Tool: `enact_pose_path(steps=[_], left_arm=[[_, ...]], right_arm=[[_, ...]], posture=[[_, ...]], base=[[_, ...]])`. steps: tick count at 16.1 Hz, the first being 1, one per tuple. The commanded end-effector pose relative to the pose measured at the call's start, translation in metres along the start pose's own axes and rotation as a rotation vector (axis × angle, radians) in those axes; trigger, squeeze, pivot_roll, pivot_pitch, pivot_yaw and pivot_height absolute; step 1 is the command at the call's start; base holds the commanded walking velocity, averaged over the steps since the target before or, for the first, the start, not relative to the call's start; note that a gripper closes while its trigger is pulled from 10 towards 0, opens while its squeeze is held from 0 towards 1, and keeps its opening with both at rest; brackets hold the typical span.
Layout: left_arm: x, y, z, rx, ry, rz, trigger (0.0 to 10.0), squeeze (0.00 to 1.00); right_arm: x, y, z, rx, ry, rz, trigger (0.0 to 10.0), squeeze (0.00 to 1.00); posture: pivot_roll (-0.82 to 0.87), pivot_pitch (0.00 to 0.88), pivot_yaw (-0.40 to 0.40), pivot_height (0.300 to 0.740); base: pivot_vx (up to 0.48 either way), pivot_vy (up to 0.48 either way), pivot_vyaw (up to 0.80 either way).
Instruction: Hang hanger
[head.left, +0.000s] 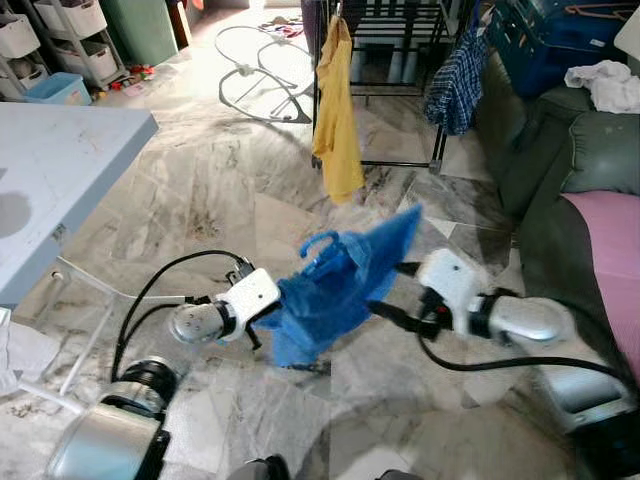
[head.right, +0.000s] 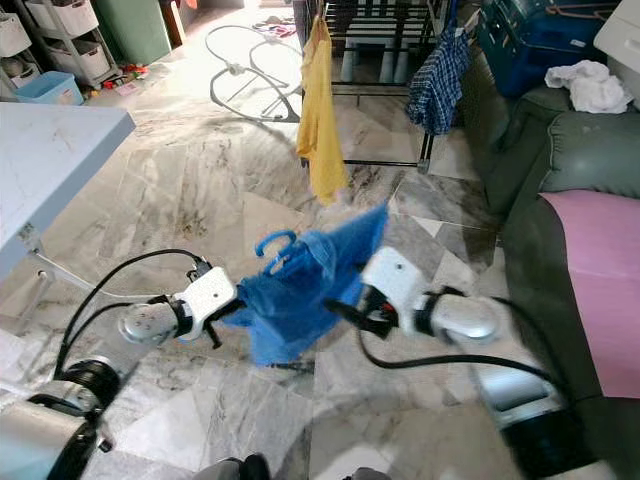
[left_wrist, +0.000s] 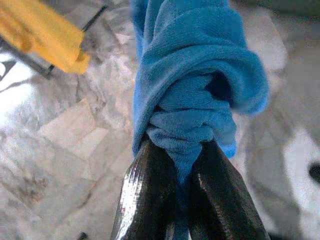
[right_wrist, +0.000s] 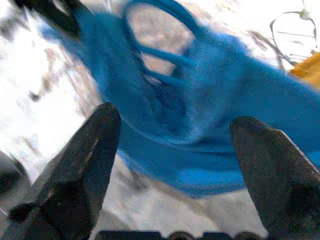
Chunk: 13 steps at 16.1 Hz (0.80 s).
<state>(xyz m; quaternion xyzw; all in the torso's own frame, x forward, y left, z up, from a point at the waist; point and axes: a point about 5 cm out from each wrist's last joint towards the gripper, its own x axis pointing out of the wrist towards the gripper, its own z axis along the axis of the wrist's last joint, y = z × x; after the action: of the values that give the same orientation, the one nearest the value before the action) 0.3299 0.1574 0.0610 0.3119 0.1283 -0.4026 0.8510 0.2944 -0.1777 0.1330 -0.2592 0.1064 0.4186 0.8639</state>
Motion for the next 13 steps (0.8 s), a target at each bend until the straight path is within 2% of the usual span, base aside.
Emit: enact_pose_path(steps=[1,3,4,6,8,10,11,12,13], left_arm=[[-0.006,0.007,0.005,0.113,-0.014,-0.05,0.0,0.0],[-0.011,0.007,0.005,0.184,-0.014,-0.123,0.0,0.0],[-0.012,0.006,0.006,0.224,-0.013,-0.166,0.0,0.0],[-0.013,0.005,0.007,0.252,-0.015,-0.2,0.0,0.0],[-0.013,0.005,0.011,0.279,-0.039,-0.219,0.0,0.0],[-0.011,0.008,0.02,0.294,-0.074,-0.222,0.0,0.0],[-0.011,0.008,0.021,0.302,-0.08,-0.224,0.0,0.0],[-0.011,0.009,0.022,0.313,-0.086,-0.229,0.0,0.0],[-0.012,0.009,0.024,0.318,-0.093,-0.235,0.0,0.0]], right_arm=[[-0.009,-0.012,0.001,-0.103,0.01,0.003,10.0,1.0],[-0.013,-0.021,0.006,-0.167,0.003,0.041,10.0,1.0],[-0.013,-0.027,0.015,-0.238,0.003,0.07,10.0,1.0],[-0.01,-0.034,0.026,-0.307,-0.007,0.095,10.0,1.0],[-0.006,-0.035,0.028,-0.312,-0.006,0.149,10.0,1.0],[-0.007,-0.024,0.017,-0.286,0.045,0.306,10.0,1.0],[-0.009,-0.02,0.012,-0.253,0.069,0.372,10.0,0.96],[-0.01,-0.018,0.009,-0.24,0.09,0.414,10.0,0.52],[-0.01,-0.02,0.006,-0.252,0.107,0.43,10.0,0.0]], posture=[[-0.3,0.102,0.051,0.74],[-0.3,0.106,0.056,0.74],[-0.29,0.106,0.059,0.74],[-0.29,0.106,0.059,0.74],[-0.29,0.106,0.058,0.74],[-0.28,0.108,0.056,0.74],[-0.28,0.109,0.055,0.74],[-0.28,0.109,0.055,0.74],[-0.28,0.111,0.056,0.74]], base=[[0.0,0.0,0.0],[0.0,0.0,0.0],[0.0,0.0,0.0],[0.0,0.0,0.0],[0.0,0.0,0.0],[0.0,0.0,0.0],[0.0,0.0,0.0],[0.0,0.0,0.0],[0.0,0.0,0.0]])
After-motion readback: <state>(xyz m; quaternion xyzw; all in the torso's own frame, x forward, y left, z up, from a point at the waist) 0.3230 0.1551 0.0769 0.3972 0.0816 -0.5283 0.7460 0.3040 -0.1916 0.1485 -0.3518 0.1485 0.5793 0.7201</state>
